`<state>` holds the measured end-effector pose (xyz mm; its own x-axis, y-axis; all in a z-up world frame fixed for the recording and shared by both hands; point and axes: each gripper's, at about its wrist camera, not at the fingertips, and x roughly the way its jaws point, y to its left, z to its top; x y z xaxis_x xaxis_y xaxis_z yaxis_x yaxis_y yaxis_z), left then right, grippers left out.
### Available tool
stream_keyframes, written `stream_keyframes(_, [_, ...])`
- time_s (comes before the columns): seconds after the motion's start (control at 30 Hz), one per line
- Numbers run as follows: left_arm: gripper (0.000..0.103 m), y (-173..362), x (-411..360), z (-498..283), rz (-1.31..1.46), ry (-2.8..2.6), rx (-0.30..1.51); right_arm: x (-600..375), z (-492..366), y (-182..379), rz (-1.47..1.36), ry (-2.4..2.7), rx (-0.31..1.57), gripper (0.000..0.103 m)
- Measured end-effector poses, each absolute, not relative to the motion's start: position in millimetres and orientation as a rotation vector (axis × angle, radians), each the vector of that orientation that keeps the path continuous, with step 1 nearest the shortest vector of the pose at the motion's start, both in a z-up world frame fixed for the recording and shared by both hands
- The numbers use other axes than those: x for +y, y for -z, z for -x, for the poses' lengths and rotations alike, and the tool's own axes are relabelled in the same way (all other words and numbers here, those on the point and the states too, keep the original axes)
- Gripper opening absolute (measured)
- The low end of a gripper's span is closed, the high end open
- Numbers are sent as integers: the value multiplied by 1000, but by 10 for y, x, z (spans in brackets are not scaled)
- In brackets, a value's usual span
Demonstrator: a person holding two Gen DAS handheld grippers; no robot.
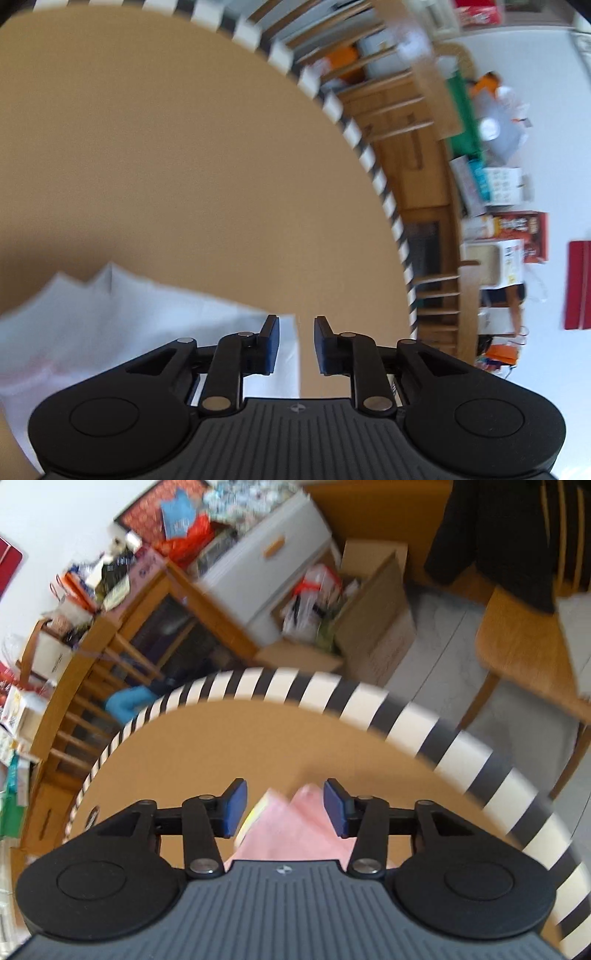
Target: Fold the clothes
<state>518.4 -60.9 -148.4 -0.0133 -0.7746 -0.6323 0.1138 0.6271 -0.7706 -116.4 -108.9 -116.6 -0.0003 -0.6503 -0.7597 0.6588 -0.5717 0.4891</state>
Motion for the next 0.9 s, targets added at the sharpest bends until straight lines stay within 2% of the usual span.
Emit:
stream_keyframes(0.03, [22, 1440, -582, -5184, 592, 812, 1401, -1074, 1150, 1136, -1277, 1714, 33, 48])
stream_keyframes(0.17, [22, 1291, -495, -4751, 371, 1107, 1353, -1100, 779, 1121, -1091, 1488, 278, 27])
stream_keyframes(0.27, [22, 1353, -443, -4243, 191, 1254, 1303, -1144, 452, 1214, -959, 1386, 494, 21])
stream_keyframes(0.37, [22, 1475, -420, -3930, 74, 1239, 1237, -1153, 473, 1383, -942, 1418, 578, 22])
stream_keyframes(0.4, [22, 1536, -409, -3875, 32, 1197, 1233, -1144, 521, 1415, -940, 1420, 586, 18])
stream_keyframes(0.47, [8, 1621, -265, -3777, 21, 1139, 1222, -1126, 616, 1478, -937, 1424, 602, 17])
stream_keyframes(0.57, [9, 1596, -210, -3656, -9, 1090, 1174, -1106, 688, 1479, -878, 1365, 665, 18])
stream_keyframes(0.6, [12, 1558, -195, -3614, -6, 1058, 1166, -1097, 716, 1470, -855, 1336, 689, 19])
stream_keyframes(0.67, [40, 1445, -96, -3478, 10, 1006, 1151, -1073, 793, 1450, -811, 1281, 734, 23])
stream_keyframes(0.7, [42, 1366, -30, -3377, 12, 988, 1143, -1058, 847, 1438, -790, 1257, 756, 30])
stream_keyframes(0.8, [47, 1164, 257, -2896, 7, 987, 1146, -990, 1080, 1335, -744, 1163, 728, 29])
stream_keyframes(0.83, [56, 1071, 398, -2683, 6, 991, 1162, -954, 1179, 1275, -733, 1124, 690, 29])
stream_keyframes(0.9, [59, 989, 641, -2211, 4, 998, 1199, -910, 1318, 1124, -673, 1032, 646, 29])
